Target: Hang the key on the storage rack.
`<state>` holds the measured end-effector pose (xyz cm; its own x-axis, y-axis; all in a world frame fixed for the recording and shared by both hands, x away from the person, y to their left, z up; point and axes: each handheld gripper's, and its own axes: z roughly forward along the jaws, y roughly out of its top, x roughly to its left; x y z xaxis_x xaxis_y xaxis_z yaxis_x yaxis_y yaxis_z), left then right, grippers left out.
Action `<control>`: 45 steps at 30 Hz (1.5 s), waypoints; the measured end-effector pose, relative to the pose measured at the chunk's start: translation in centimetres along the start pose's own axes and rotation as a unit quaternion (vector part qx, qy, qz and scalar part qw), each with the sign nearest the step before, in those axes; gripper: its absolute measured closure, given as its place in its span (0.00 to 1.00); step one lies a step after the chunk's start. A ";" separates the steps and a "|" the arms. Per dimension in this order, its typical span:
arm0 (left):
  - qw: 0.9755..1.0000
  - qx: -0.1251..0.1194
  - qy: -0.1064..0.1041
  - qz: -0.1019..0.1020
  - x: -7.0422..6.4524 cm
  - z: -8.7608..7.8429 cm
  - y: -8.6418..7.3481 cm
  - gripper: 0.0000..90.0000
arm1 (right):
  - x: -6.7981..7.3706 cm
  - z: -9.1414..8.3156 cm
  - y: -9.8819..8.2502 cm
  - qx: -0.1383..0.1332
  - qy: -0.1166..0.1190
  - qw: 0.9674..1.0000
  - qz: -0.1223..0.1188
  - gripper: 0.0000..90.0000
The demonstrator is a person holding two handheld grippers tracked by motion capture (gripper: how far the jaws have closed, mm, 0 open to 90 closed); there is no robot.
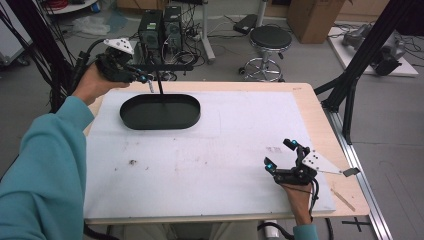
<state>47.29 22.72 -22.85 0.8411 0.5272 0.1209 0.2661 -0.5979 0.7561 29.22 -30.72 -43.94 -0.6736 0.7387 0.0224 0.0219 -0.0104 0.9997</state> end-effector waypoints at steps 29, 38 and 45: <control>0.997 0.034 0.044 -0.051 3.6 2.4 -1.7 0.98 | 0.2 -0.1 -1.2 -0.008 -0.011 1.000 0.000 0.01; 0.996 0.037 0.052 -0.060 4.3 2.7 -2.2 0.98 | 0.2 -0.1 -1.2 -0.007 -0.013 1.000 0.001 0.01; 0.996 0.037 0.053 -0.062 4.6 2.9 -2.3 0.98 | 0.2 0.0 -1.2 -0.007 -0.013 1.000 0.001 0.01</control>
<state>51.86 24.78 -25.90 0.7464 0.6580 0.0995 0.4016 -0.5646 0.7211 29.04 -30.60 -45.17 -0.6545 0.7556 0.0250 0.0129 -0.0218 0.9997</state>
